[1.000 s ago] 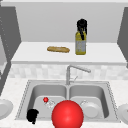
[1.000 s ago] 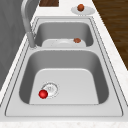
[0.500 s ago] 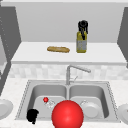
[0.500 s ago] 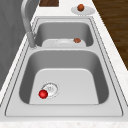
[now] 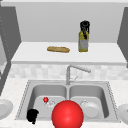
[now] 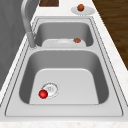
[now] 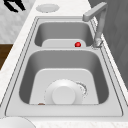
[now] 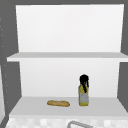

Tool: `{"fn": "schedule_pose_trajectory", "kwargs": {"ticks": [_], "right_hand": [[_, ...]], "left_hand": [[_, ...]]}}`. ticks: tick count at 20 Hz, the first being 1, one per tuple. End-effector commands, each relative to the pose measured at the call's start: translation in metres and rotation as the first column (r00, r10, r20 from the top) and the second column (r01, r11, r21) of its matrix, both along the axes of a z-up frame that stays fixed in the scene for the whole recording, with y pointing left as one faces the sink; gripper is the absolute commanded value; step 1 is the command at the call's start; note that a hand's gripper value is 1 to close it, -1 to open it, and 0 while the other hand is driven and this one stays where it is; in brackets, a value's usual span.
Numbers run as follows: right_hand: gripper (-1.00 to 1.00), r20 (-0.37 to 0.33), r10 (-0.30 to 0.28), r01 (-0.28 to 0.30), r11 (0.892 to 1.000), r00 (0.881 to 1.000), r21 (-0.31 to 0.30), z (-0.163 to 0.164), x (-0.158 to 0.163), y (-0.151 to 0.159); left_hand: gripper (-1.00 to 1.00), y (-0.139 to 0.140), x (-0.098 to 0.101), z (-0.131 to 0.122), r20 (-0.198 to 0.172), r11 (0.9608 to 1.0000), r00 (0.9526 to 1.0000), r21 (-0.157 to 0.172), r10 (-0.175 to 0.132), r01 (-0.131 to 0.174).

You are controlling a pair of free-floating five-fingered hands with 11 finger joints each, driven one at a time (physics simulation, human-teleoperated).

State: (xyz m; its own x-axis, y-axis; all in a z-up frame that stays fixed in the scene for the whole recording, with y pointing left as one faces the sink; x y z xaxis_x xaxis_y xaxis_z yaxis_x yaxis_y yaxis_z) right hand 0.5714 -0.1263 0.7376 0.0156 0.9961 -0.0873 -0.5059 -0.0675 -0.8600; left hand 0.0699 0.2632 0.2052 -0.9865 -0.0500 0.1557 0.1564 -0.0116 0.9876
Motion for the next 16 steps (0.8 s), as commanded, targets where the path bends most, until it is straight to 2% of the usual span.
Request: {"fn": "schedule_pose_trajectory", "kwargs": {"ticks": [1, 5, 9, 16], "right_hand": [[1.00, -0.026, 0.010, -0.010, 1.000, 1.000, 0.001, -0.002, 0.020, -0.005], [1.00, -0.083, -0.003, 0.004, 1.000, 0.997, 0.015, 0.002, 0.030, -0.009], [1.00, -0.117, -0.012, 0.015, 1.000, 0.993, 0.026, 0.019, 0.013, -0.014], [1.00, -0.094, -0.003, 0.005, 1.000, 0.996, 0.020, 0.038, -0.020, -0.017]], "left_hand": [[0.00, 0.000, 0.000, 0.000, 0.000, 1.0000, 1.0000, 0.000, 0.000, 0.000], [0.00, 0.000, 0.000, 0.000, 0.000, 1.0000, 1.0000, 0.000, 0.000, 0.000], [0.00, 0.000, 0.000, 0.000, 0.000, 1.0000, 1.0000, 0.000, 0.000, 0.000], [0.00, 0.000, 0.000, 0.000, 0.000, 1.0000, 1.0000, 0.000, 0.000, 0.000]]}}
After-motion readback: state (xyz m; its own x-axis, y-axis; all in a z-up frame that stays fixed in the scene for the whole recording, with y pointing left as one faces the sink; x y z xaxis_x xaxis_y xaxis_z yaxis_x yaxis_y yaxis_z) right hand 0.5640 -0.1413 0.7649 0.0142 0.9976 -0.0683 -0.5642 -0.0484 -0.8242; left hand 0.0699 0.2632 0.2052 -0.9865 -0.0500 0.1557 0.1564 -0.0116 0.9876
